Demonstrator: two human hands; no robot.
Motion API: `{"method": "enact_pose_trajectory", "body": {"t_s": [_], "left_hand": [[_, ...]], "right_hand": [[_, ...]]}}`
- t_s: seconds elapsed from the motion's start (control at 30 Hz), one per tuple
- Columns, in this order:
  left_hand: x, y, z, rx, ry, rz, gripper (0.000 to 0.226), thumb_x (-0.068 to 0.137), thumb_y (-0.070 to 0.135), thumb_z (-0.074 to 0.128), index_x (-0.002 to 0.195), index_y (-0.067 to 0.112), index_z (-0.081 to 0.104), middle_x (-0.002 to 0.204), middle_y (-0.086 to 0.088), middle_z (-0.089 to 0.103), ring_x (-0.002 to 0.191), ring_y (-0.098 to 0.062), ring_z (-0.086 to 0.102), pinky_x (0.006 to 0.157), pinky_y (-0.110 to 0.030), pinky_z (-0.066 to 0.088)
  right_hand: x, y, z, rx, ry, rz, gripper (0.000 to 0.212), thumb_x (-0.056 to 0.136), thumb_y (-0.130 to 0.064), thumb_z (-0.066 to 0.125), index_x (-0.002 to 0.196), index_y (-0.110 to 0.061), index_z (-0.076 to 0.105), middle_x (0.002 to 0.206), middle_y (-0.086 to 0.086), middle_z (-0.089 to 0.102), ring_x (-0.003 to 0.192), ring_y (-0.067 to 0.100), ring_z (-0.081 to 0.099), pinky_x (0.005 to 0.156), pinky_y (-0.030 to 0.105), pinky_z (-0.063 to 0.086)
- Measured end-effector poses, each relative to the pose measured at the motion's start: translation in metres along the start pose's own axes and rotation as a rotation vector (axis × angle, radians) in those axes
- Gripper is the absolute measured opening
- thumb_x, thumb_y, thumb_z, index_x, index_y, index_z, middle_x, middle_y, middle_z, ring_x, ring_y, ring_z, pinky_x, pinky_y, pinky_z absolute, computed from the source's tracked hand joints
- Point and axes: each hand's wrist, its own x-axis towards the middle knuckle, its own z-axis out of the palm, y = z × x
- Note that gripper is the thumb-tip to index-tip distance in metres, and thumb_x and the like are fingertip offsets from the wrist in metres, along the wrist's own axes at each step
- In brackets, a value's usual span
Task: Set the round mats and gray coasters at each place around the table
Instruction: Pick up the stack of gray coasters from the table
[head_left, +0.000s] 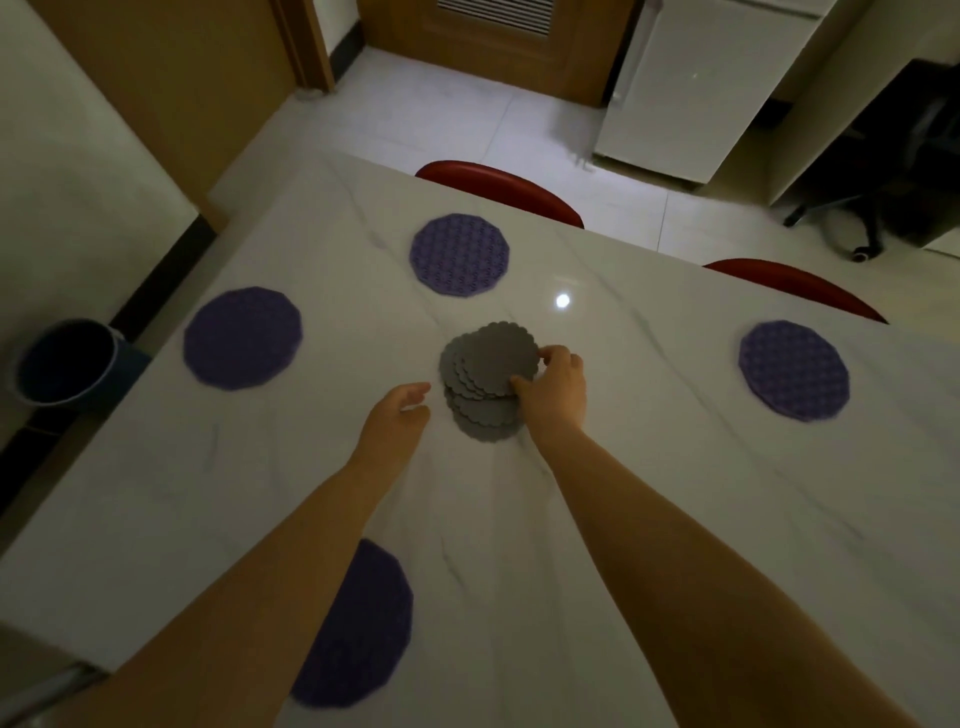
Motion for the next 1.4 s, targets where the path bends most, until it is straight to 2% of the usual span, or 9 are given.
{"method": "enact_pose_trajectory", "body": {"t_s": [0.13,0.2,0.43,0.7,0.9,1.03,1.13,1.23,1.4], "left_hand": [[-0.010,0.002,-0.008,-0.376,-0.036,-0.159,0.031,0.100,0.019,0.045,0.130,0.014,0.053,0.129,-0.009,0.056,0.104,-0.020,0.057,0.088,-0.033,0.046],[-0.015,0.001,-0.013,-0.657,-0.086,-0.261,0.029,0.101,0.027,0.042,0.124,0.016,0.056,0.126,-0.007,0.058,0.111,-0.023,0.056,0.090,-0.036,0.046],[-0.025,-0.015,-0.028,-1.107,-0.208,-0.415,0.047,0.095,0.045,0.044,0.124,0.011,0.060,0.124,-0.015,0.065,0.116,-0.033,0.060,0.089,-0.047,0.050],[-0.035,-0.031,-0.029,-1.086,-0.336,-0.297,0.042,0.083,0.013,0.057,0.125,0.015,0.059,0.119,-0.009,0.070,0.106,-0.025,0.068,0.077,-0.034,0.059],[-0.032,-0.040,-0.031,-1.075,-0.337,-0.243,0.043,0.081,0.005,0.058,0.122,0.014,0.061,0.117,-0.011,0.071,0.103,-0.022,0.069,0.079,-0.032,0.059],[-0.029,-0.042,-0.031,-1.081,-0.268,-0.242,0.040,0.085,0.000,0.054,0.123,0.012,0.060,0.111,-0.010,0.073,0.093,-0.019,0.072,0.076,-0.030,0.059],[-0.030,-0.043,-0.033,-1.104,-0.242,-0.233,0.037,0.087,0.000,0.053,0.122,0.012,0.062,0.114,-0.011,0.072,0.095,-0.020,0.071,0.075,-0.030,0.059],[-0.031,-0.043,-0.034,-1.114,-0.232,-0.228,0.037,0.088,0.000,0.052,0.122,0.012,0.061,0.115,-0.010,0.071,0.097,-0.019,0.071,0.074,-0.028,0.058],[-0.030,-0.046,-0.036,-1.127,-0.224,-0.237,0.038,0.089,-0.002,0.051,0.124,0.011,0.060,0.118,-0.012,0.070,0.098,-0.020,0.071,0.075,-0.029,0.058]], "right_hand": [[-0.012,-0.007,-0.011,0.227,0.043,0.033,0.014,0.089,-0.022,0.057,0.102,-0.026,0.052,0.097,-0.007,0.060,0.090,0.015,0.060,0.075,0.029,0.048],[-0.022,-0.010,-0.020,0.342,0.013,0.042,0.011,0.090,-0.022,0.056,0.100,-0.026,0.054,0.093,-0.007,0.062,0.088,0.014,0.062,0.078,0.029,0.052],[-0.068,-0.012,-0.030,0.659,-0.330,0.156,0.007,0.088,-0.013,0.061,0.093,-0.018,0.062,0.086,0.003,0.067,0.077,0.015,0.065,0.066,0.025,0.053],[-0.078,-0.017,-0.011,0.487,-0.348,0.153,0.017,0.088,-0.010,0.061,0.104,-0.008,0.062,0.081,0.001,0.066,0.068,0.009,0.061,0.059,0.019,0.048],[-0.060,-0.028,-0.008,0.361,-0.417,0.064,0.008,0.088,-0.015,0.062,0.096,-0.016,0.061,0.078,-0.002,0.065,0.068,0.008,0.062,0.053,0.012,0.047],[-0.032,-0.030,-0.005,0.208,-0.221,0.020,0.023,0.088,-0.029,0.060,0.108,-0.019,0.063,0.101,0.002,0.065,0.096,0.022,0.062,0.075,0.028,0.049],[-0.004,-0.025,-0.005,-0.330,-0.081,-0.035,0.055,0.087,-0.047,0.054,0.135,-0.022,0.045,0.135,0.009,0.045,0.126,0.031,0.038,0.102,0.043,0.034],[0.009,-0.025,-0.002,-0.609,-0.157,-0.032,0.064,0.081,-0.062,0.048,0.133,-0.025,0.043,0.140,0.009,0.036,0.129,0.034,0.028,0.105,0.047,0.025],[0.015,-0.026,0.001,-0.553,-0.104,-0.069,0.065,0.078,-0.057,0.058,0.134,-0.027,0.045,0.139,0.007,0.040,0.131,0.031,0.028,0.107,0.046,0.022]]}}
